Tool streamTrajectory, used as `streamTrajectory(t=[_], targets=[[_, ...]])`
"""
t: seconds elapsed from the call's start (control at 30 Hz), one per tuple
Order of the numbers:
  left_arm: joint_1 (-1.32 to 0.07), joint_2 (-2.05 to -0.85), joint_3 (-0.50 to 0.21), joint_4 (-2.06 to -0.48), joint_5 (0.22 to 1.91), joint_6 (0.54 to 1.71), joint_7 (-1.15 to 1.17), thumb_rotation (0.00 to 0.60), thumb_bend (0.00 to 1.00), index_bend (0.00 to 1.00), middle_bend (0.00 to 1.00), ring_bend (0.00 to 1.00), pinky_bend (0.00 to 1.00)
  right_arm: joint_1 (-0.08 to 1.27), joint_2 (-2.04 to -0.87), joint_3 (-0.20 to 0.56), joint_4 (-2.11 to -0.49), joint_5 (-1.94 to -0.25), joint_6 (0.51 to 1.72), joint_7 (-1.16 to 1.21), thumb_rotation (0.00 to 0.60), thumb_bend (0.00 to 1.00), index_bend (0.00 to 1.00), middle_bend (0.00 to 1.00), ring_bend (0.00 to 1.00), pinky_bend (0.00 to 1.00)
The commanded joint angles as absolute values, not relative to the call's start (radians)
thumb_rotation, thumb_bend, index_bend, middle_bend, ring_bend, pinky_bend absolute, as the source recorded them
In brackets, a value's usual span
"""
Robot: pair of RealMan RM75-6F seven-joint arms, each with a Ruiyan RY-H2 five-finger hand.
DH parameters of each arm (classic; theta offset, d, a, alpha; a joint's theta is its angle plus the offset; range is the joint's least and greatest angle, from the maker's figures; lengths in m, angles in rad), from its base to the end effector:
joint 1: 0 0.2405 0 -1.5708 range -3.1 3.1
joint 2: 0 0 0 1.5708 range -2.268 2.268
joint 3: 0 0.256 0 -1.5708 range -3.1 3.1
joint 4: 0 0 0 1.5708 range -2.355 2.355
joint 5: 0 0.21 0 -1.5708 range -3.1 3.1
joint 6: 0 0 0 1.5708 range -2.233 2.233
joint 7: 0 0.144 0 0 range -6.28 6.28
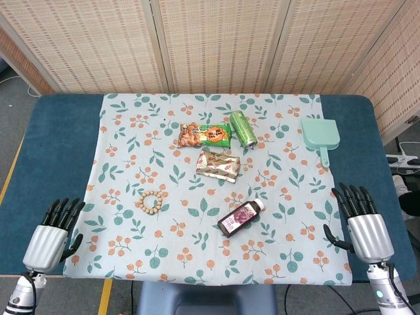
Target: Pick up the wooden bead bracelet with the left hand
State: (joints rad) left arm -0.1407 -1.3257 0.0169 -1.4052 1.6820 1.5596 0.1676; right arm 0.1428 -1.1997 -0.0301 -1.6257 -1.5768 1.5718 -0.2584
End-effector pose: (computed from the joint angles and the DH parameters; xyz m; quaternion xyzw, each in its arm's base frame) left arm -0.2960 0.1828 0.0999 -0.6793 -0.2720 -0.3934 0.5566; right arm -0.2819 -0.1796 0.1297 0.6522 -0.2985 0.3743 0.5877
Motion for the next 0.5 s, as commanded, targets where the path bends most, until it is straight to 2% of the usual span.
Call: streamTrajectory(t=[0.03, 0.17, 0.3, 0.5], targets=[[-0.141, -1.326, 0.017, -1.407, 1.680, 1.556, 0.170, 0.600, 0.43, 0.00, 0.06, 0.00, 0.08, 0.143, -1.199, -0.026, -1.628, -1.578, 1.559, -0.261, 0.250, 0.35, 0.00, 0.00, 0.00, 0.00], [-0.147, -1.335, 0.021, -1.403, 1.686, 1.545, 0.168, 0.600, 0.43, 0.00, 0.06, 0.00, 0.08, 0.139, -1.195, -0.023, -1.634, -1.579, 1.548, -0.266, 0.249, 0.35, 0.00, 0.00, 0.00, 0.00], [-0.189, -1.359, 0.040, -1.405, 1.713, 1.478, 0.119, 0.600, 0.43, 0.01, 0.06, 0.00, 0.05, 0.133, -1.191, -0.015, -1.639, -1.578, 1.549, -0.260, 0.250, 0.35, 0.00, 0.00, 0.00, 0.00], [-0.285, -1.455, 0.014, -1.367, 1.698, 1.326, 0.169, 0.600, 0.44, 0.16, 0.05, 0.00, 0.03, 0.127, -1.190, -0.002, -1.636, -1.582, 1.553, -0.248, 0.250, 0.35, 0.00, 0.00, 0.00, 0.00]])
